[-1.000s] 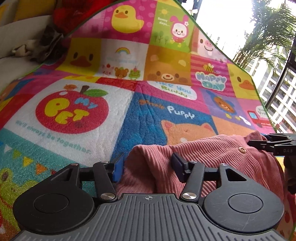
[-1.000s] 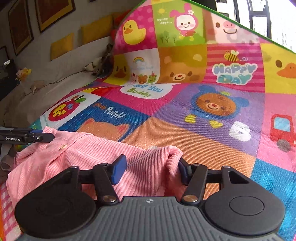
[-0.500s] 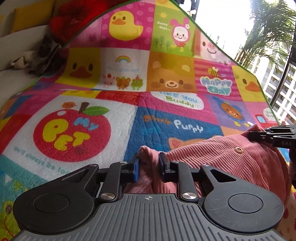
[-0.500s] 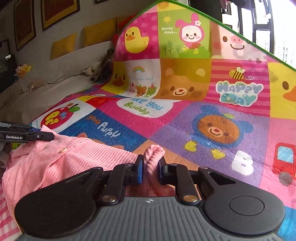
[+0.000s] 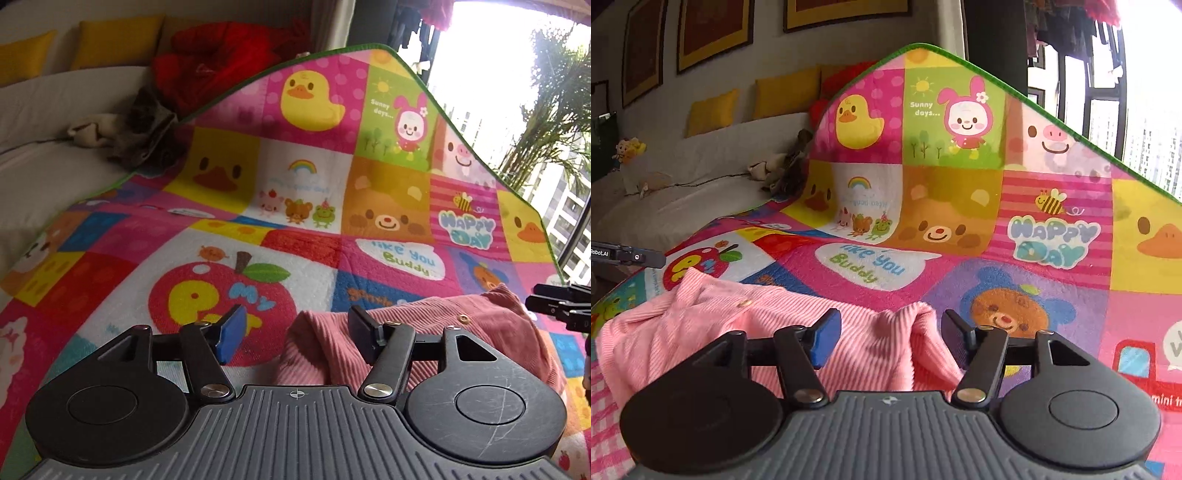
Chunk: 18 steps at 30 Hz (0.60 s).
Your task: Fold clothes
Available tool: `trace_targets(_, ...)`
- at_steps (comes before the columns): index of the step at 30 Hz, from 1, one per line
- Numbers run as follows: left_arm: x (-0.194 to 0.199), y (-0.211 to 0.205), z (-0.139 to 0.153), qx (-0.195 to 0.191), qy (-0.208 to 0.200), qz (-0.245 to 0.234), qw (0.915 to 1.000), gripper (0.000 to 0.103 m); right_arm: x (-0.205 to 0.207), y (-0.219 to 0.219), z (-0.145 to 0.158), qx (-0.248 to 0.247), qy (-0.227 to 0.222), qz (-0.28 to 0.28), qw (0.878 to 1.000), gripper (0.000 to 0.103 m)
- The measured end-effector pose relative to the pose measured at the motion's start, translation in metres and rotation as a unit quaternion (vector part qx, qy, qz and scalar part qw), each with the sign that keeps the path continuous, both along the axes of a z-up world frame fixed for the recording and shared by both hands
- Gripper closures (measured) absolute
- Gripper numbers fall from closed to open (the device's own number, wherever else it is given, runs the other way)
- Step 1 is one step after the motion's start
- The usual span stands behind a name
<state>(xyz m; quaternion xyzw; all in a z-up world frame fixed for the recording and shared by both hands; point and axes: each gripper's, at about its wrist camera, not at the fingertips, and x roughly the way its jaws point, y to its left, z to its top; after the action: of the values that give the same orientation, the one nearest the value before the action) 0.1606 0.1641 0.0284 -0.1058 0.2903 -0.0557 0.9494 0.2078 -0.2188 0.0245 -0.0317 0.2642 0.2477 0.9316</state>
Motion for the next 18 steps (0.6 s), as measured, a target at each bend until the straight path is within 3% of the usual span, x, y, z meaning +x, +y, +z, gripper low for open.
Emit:
trace_targets(3, -0.022, -0.022, -0.002, -0.033, -0.007, -0.043, 0.9985, 0.036, -0.023, 0.004, -0.010, 0.034, 0.037, 0.019, 0.999, 0.029)
trace_targets(6, -0.041, -0.056, -0.014, -0.062, -0.001, -0.094, 0.9936, 0.029, -0.040, 0.013, -0.030, 0.057, 0.088, 0.021, 0.994, 0.023)
trace_targets(8, -0.049, -0.076, -0.025, -0.059, 0.011, -0.116, 0.9914, 0.023, -0.051, 0.018, -0.040, 0.058, 0.097, 0.014, 0.993, 0.018)
trace_targets(10, -0.052, -0.088, -0.037, -0.049, 0.029, -0.115, 0.9917, 0.021, -0.058, 0.025, -0.044, 0.051, 0.106, 0.018, 0.993, 0.002)
trace_targets(13, -0.051, -0.094, -0.047, -0.039, 0.042, -0.100, 0.9933, 0.020, -0.066, 0.036, -0.044, 0.032, 0.108, 0.024, 0.993, 0.000)
trace_targets(16, -0.055, -0.097, -0.052, -0.029, 0.034, -0.100, 0.9939, 0.011, -0.069, 0.041, -0.044, 0.014, 0.103, 0.025, 0.994, 0.000)
trace_targets(18, -0.061, -0.106, -0.056, 0.005, 0.020, -0.106, 0.9942, 0.009, -0.070, 0.040, -0.043, 0.014, 0.109, 0.021, 0.994, 0.000)
